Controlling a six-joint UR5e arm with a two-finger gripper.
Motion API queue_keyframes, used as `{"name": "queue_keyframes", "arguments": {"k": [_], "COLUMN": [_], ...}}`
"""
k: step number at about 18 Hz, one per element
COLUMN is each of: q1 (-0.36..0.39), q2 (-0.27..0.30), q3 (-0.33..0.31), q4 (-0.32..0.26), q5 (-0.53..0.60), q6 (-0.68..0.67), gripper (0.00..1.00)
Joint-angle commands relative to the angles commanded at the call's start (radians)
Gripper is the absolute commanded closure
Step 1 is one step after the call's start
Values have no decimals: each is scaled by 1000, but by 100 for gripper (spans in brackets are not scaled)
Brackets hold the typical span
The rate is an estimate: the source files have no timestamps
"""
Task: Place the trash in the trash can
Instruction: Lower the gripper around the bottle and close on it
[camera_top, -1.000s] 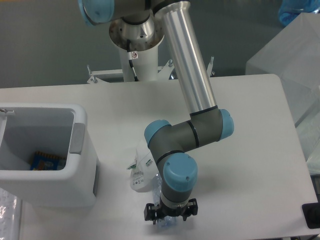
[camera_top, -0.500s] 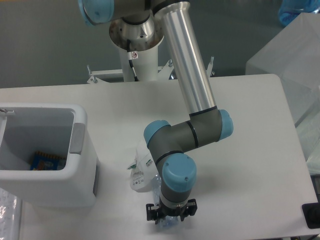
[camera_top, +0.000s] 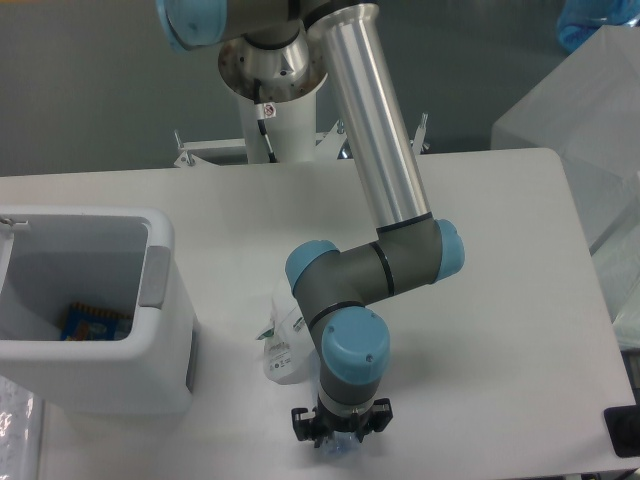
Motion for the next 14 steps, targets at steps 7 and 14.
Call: {"name": "queue_keyframes", "arguments": {"k": [7, 14], "q1": [2, 20], "q2": [9, 41], "q3": [2, 5], "q4": [0, 0], "q5": [0, 0], "q6": [5, 54], "gripper": [37, 38]}}
